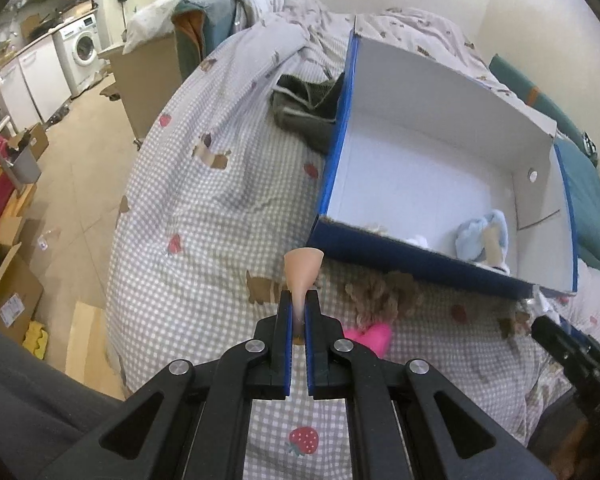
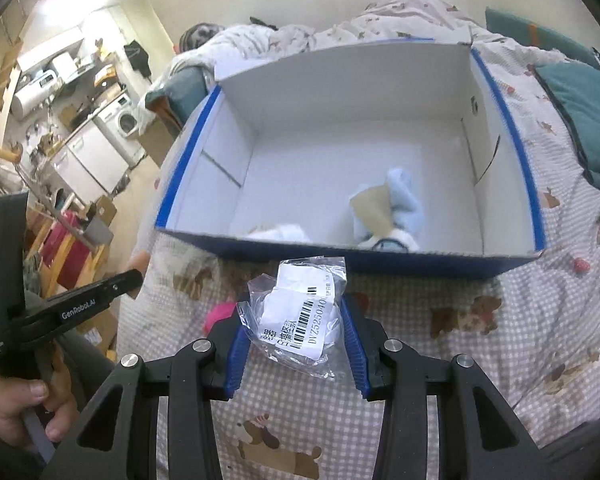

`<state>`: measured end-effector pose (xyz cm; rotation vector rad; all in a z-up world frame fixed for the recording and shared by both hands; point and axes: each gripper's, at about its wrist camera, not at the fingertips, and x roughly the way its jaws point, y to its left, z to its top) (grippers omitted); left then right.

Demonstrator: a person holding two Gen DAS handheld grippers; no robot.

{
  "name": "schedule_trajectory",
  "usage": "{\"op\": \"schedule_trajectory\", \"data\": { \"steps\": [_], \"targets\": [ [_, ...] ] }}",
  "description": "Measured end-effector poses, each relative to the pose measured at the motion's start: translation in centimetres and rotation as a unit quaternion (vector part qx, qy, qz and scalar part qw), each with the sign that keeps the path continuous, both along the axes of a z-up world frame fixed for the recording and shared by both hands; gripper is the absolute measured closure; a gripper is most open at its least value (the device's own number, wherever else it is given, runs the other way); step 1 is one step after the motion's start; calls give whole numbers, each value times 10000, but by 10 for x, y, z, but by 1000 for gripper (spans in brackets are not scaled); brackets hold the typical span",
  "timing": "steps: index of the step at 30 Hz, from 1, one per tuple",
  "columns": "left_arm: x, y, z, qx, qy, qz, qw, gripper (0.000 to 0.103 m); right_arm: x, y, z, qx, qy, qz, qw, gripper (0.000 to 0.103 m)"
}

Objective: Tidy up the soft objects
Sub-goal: 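Carry the tan cone and clear packet over the box with both tools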

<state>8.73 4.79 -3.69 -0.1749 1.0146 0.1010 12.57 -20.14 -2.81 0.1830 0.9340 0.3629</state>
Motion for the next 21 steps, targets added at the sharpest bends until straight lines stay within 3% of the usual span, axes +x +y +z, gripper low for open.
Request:
{"op": "schedule_trajectory", "data": {
  "steps": [8, 21],
  "targets": [
    [23, -16, 24, -66, -207, -345, 9992, 98, 21, -22, 23, 298, -222, -237, 9990, 58],
    [88, -38, 50, 2, -496, -659, 9966, 98, 90, -36, 37, -110, -467, -249, 9985, 58]
  ]
}}
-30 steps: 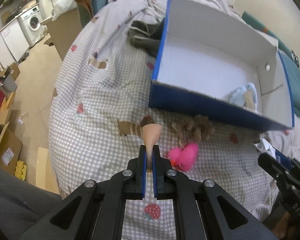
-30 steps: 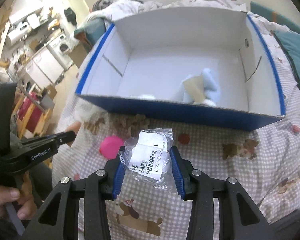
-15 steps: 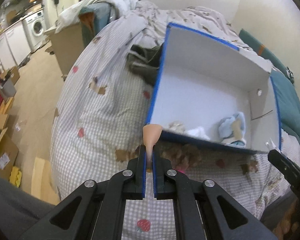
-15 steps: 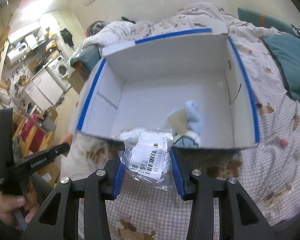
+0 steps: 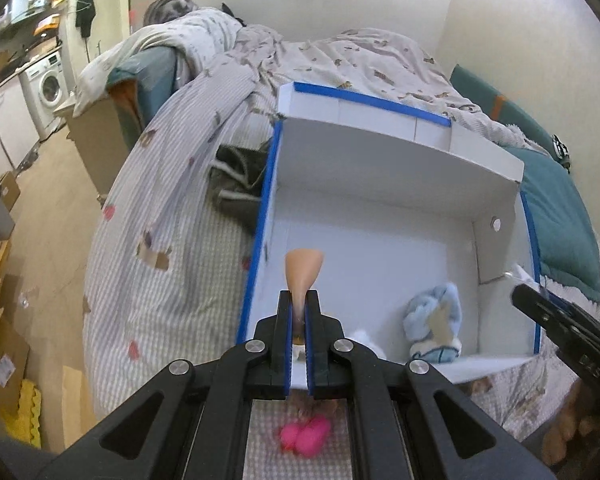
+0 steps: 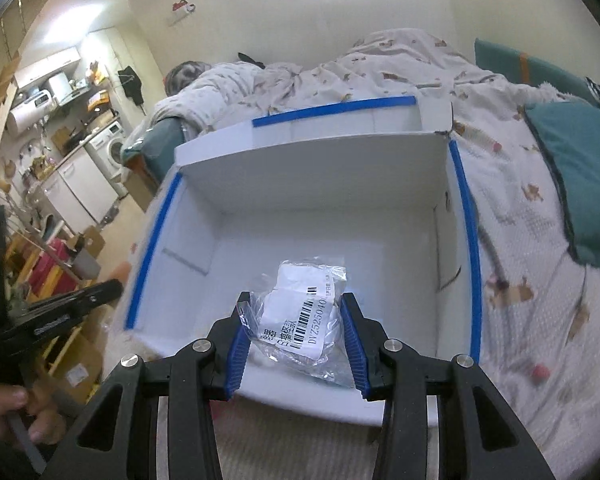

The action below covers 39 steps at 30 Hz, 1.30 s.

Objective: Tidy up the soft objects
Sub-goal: 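Carry the tan cone and clear packet over the box with both tools, then open the left tool to drop the cone, then open the right tool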

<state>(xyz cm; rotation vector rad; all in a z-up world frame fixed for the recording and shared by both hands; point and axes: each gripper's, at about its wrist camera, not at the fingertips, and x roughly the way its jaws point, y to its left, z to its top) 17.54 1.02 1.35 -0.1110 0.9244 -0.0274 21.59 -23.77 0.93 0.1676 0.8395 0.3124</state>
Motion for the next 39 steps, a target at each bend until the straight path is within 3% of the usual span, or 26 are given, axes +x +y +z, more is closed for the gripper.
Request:
{"op": "schedule_trajectory", "data": {
  "steps": [9, 17, 28, 31, 36, 39],
  "targets": [
    [38, -34, -20, 205, 211, -336, 9990, 98, 28, -6, -47, 27, 622, -184, 9979, 58],
    [55, -56, -61, 394, 611, -510, 9960, 98, 31, 1, -56, -78, 754, -93, 9971, 58],
    [59, -59, -82, 586, 845, -469, 9936, 97, 33, 4, -64, -125, 937, -37, 9955, 58],
    [60, -58, -89, 641, 991, -386, 9923, 88, 33, 6, -65, -134, 953, -17, 9954, 58],
    [59, -53, -96, 565, 1124, -322, 9915, 82, 33, 5, -63, -73, 922, -21, 9957, 58],
    [58, -54, -95, 578, 1101, -308, 9918, 63, 34, 5, -62, -52, 912, -28, 9958, 58]
  ]
}}
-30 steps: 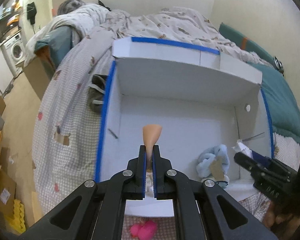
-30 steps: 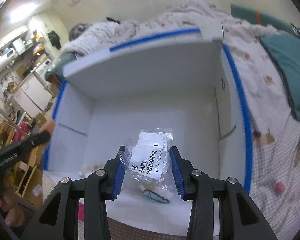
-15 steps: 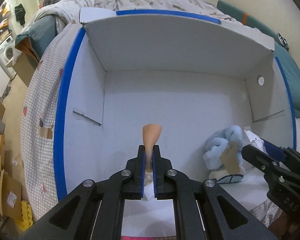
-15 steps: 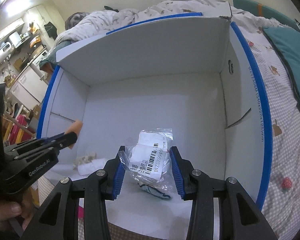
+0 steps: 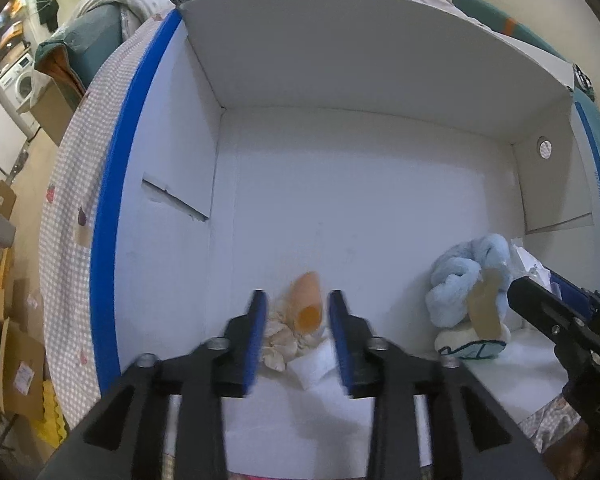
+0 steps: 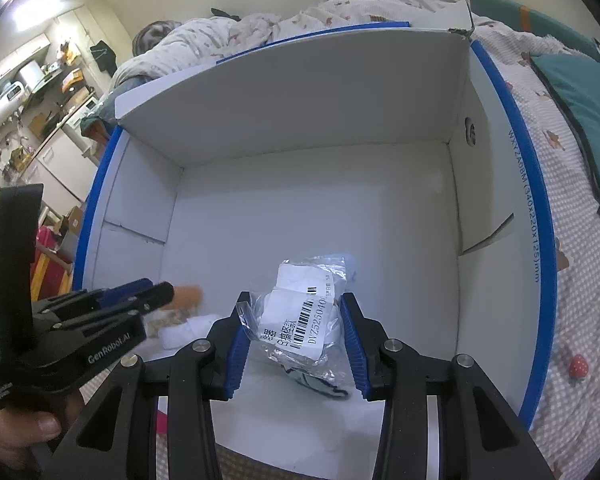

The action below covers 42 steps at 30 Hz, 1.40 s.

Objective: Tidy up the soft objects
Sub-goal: 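Open the left tool to drop the cone, then open the right tool, then lift both tools out of the box and back away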

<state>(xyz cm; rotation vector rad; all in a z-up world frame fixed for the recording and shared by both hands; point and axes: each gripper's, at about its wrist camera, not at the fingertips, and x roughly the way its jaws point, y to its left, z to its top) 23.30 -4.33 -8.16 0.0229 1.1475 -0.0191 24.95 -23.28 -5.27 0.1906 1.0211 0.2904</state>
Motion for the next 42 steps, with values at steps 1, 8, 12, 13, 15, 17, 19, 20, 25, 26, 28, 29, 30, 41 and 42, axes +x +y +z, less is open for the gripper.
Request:
{"op": "schedule_trajectory", "data": {
  "steps": [1, 8, 12, 13, 15, 17, 19, 20, 25, 26, 28, 29, 30, 41, 42],
  "targets": [
    [-1, 0, 1, 18, -26, 18, 10000, 52, 0, 0, 0, 3, 8, -1, 10000, 58],
    [-6, 3, 6, -11, -91, 100, 9999, 45, 0, -1, 0, 129, 18, -7, 9999, 56],
    [-6, 5, 6, 4, -44, 160, 9999, 45, -1, -4, 3, 245, -19, -50, 9997, 38],
    [-6, 5, 7, 9, -44, 168, 9998, 45, -1, -5, 4, 288, -42, -68, 9996, 32],
    [-9, 5, 8, 33, -44, 166, 9998, 45, -1, -6, 5, 383, -51, -93, 9992, 27],
    [-11, 2, 11, 76, -49, 147, 9999, 45, -1, -7, 5, 443, -16, -109, 9990, 26],
    [-14, 0, 14, 118, -64, 115, 9998, 45, -1, -6, 5, 441, -6, -115, 9990, 26],
    [-13, 0, 15, 132, -77, 106, 9998, 44, -1, -5, 5, 438, -13, -109, 9990, 26],
    [-18, -2, 19, 204, -97, 110, 9997, 44, -2, -3, 8, 400, -56, -62, 9992, 26],
    [-19, -2, 19, 211, -96, 116, 9997, 44, -2, -2, 7, 392, -54, -55, 9992, 26],
    [-22, -4, 22, 223, -109, 135, 9996, 44, -2, -2, 7, 388, -58, -44, 9992, 26],
    [-22, -3, 22, 224, -113, 138, 9996, 44, -2, -1, 7, 384, -62, -40, 9992, 26],
    [-23, -4, 23, 228, -118, 141, 9996, 44, -2, -1, 7, 381, -67, -39, 9992, 26],
    [-32, 0, 31, 296, -167, 142, 9993, 44, -2, -1, 10, 413, -90, -66, 9991, 26],
    [-34, 1, 32, 300, -177, 146, 9993, 44, -3, -2, 11, 412, -109, -65, 9991, 26]
  ]
}}
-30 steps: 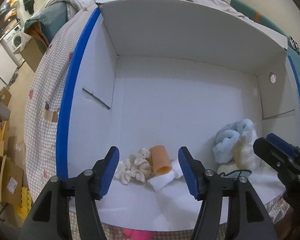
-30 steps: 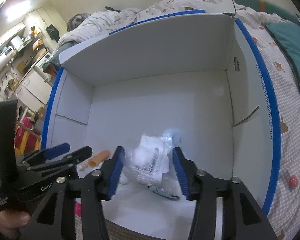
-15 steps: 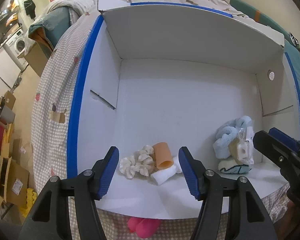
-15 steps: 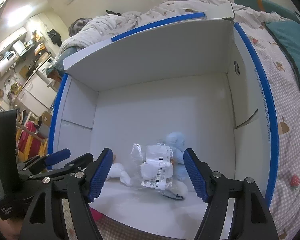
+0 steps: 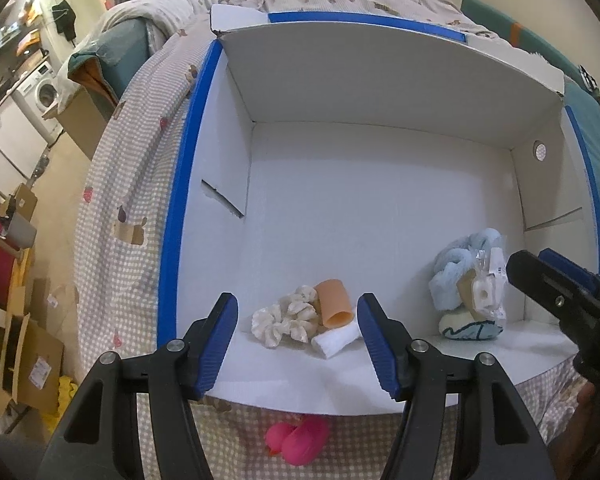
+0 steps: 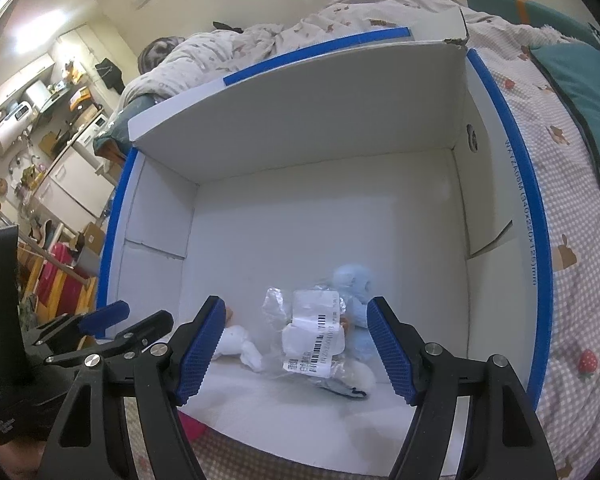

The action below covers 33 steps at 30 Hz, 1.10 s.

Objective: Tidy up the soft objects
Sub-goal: 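Lift both tools out of the box and back away, then lower the left tool to the bed and grasp the pink rubber duck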

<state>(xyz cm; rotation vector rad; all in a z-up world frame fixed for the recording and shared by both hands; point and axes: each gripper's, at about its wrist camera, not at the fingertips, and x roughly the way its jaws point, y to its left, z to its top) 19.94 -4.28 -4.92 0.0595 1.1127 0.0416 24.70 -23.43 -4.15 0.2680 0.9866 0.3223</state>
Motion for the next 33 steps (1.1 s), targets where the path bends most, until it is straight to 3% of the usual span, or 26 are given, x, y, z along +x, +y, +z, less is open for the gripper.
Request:
{"op": "schedule_trajectory", "data": {
  "steps": [22, 33],
  "targets": [
    [-46, 36, 16, -11, -184, 73, 9998, 44, -43, -2, 16, -114, -234, -9, 9997, 26],
    [-77, 63, 19, -291, -186, 223, 9992, 44, -70, 1, 10, -181, -101, -95, 9997, 26]
  ]
}}
